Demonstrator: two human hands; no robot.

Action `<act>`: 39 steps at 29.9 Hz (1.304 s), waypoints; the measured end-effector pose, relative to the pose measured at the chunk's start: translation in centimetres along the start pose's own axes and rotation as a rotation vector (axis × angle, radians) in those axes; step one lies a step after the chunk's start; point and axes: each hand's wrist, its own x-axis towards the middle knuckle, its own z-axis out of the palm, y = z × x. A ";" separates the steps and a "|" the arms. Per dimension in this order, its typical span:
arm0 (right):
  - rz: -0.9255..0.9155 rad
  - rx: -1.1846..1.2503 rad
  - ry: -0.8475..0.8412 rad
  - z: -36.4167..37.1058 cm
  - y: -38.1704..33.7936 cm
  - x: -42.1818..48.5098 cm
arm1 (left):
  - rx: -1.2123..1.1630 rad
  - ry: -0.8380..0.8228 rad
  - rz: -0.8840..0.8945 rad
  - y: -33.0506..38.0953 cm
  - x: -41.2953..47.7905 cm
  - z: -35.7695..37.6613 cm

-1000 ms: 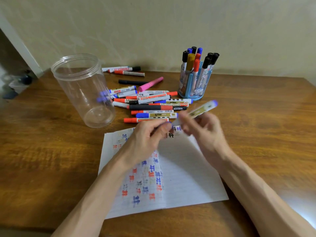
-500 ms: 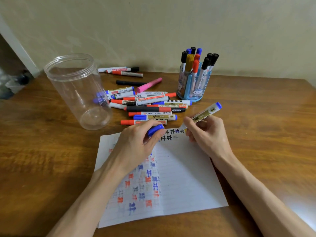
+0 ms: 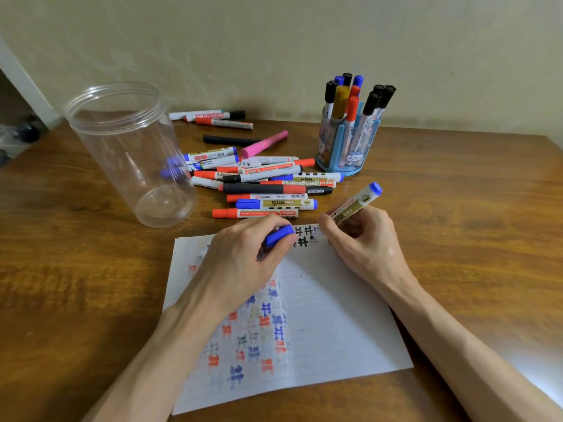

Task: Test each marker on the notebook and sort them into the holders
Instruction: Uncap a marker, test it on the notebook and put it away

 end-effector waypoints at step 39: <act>-0.005 -0.067 0.002 -0.1 -0.5 -0.4 | -0.052 -0.022 -0.039 -0.3 -0.1 0.0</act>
